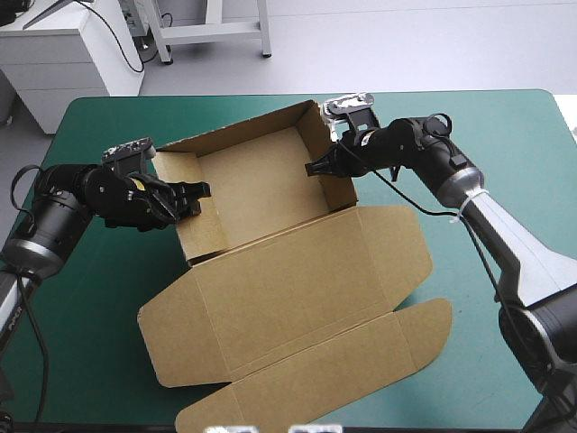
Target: Fold the box
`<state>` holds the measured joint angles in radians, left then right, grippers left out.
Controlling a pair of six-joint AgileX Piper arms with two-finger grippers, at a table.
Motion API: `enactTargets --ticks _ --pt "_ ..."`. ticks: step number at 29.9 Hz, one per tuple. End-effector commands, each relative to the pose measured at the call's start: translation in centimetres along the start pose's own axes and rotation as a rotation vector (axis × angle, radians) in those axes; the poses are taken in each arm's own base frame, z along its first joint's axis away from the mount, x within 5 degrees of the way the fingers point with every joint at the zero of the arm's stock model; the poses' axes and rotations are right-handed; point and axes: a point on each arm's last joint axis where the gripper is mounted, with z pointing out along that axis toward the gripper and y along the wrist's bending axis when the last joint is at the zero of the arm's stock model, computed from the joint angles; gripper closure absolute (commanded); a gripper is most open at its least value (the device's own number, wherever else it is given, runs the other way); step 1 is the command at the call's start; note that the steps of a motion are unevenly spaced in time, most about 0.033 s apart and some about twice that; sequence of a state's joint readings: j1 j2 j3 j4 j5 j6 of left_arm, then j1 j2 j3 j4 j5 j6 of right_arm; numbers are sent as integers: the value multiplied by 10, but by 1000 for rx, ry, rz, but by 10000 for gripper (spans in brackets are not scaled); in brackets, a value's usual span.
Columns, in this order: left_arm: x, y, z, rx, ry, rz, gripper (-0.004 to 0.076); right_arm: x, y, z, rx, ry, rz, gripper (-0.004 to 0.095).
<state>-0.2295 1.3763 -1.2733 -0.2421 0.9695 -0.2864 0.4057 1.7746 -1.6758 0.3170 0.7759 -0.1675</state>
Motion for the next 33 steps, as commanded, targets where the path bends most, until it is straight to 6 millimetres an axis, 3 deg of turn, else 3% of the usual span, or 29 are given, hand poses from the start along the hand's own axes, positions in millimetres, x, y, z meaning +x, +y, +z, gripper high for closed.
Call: enactTargets --ticks 1,3,4,8,14,20,28,33 --pt "-10 -10 -10 53 -113 -24 533 -16 18 -30 -79 -102 42 916" --pt "-11 -14 -10 63 -137 4 708 -14 18 -30 -75 -81 28 916" --pt "-11 -18 -10 76 -156 38 729 -12 17 -30 -66 -63 16 916" --pt "-14 -35 -11 140 -256 76 732 -10 15 -39 -24 -39 -25 917" --pt "-26 -50 -20 182 -315 138 732 -15 14 -73 67 -103 -44 917" --pt "-41 -65 -31 199 -342 231 732 -4 2 -92 238 4 -51 923" --pt "-42 -73 19 133 -152 348 732 7 -3 -86 273 107 -11 924" --pt "-36 -77 62 108 -44 362 732 34 -10 -64 285 214 28 924"
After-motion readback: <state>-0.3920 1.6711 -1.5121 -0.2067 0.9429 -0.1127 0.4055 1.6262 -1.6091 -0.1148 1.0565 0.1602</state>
